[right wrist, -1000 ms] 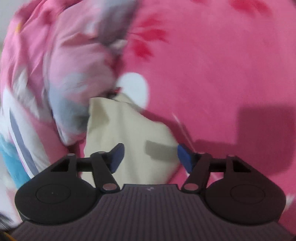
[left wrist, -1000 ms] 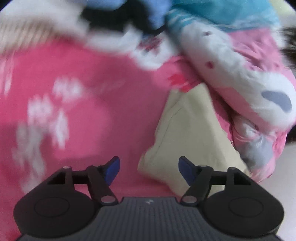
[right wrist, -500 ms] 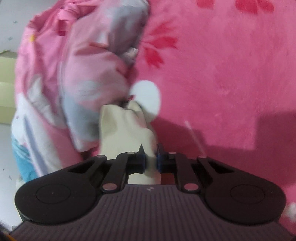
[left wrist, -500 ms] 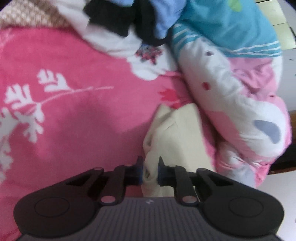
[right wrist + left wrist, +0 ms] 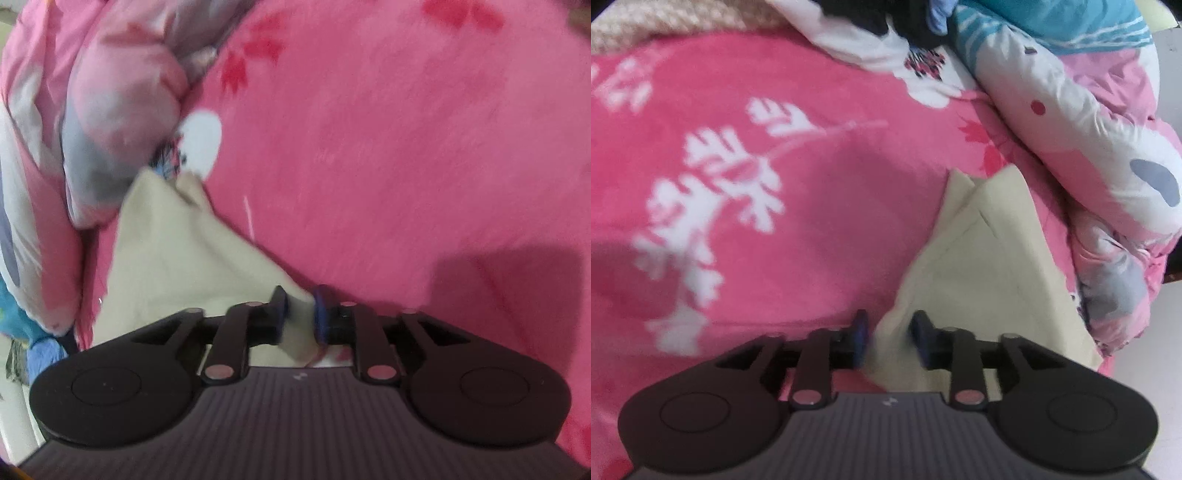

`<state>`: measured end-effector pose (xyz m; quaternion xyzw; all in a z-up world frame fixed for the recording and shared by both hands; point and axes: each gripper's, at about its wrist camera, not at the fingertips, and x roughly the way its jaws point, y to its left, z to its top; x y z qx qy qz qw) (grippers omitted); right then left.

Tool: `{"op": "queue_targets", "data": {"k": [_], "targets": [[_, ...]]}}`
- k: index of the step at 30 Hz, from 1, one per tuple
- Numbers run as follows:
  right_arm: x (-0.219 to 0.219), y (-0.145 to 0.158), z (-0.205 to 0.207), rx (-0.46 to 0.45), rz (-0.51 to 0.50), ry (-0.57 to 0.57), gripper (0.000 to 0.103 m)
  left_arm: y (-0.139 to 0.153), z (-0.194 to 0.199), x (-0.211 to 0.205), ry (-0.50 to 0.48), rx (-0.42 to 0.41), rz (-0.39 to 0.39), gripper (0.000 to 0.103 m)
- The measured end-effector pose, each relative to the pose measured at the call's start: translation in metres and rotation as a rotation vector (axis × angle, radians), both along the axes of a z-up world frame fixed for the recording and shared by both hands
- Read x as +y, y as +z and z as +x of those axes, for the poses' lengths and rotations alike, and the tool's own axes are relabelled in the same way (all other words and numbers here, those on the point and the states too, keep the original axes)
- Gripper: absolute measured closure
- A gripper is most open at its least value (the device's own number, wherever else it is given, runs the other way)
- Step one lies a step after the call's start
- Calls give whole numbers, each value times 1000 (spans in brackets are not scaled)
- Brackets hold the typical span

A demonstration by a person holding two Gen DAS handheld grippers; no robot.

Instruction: Fold clothes

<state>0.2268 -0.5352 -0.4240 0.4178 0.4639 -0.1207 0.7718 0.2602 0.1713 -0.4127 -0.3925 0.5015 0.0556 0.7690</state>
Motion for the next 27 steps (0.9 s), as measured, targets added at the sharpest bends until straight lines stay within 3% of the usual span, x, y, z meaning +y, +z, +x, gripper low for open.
{"op": "queue_targets", "data": {"k": [3,5,7,10,12,14,16,19,22,27], "targets": [[-7,31,-12,1,-147,-81,77,9,-4,8,13,12,12,59],[2,52,-7,-33,-193,-54,77,14,-8,10,6,11,22,54],[33,69,17,-97,-213,74,77,16,-12,10,-3,11,18,45],[99,77,66,-196,-181,340,77,8,-18,8,-1,36,-25,45],[152,68,104,-244,-156,531,77,4,-22,6,-8,31,-25,45],[197,49,137,-262,-131,649,77,3,-26,7,-15,22,-29,45],[231,22,168,-244,-133,703,79,2,-28,10,-26,14,-36,45],[262,-11,196,-142,-263,735,81,5,-30,14,-53,14,-35,44],[269,12,191,-144,-324,703,78,13,-32,20,-72,-1,-33,41],[297,61,143,-219,-461,866,78,24,-26,32,-83,-51,-26,36]]}}
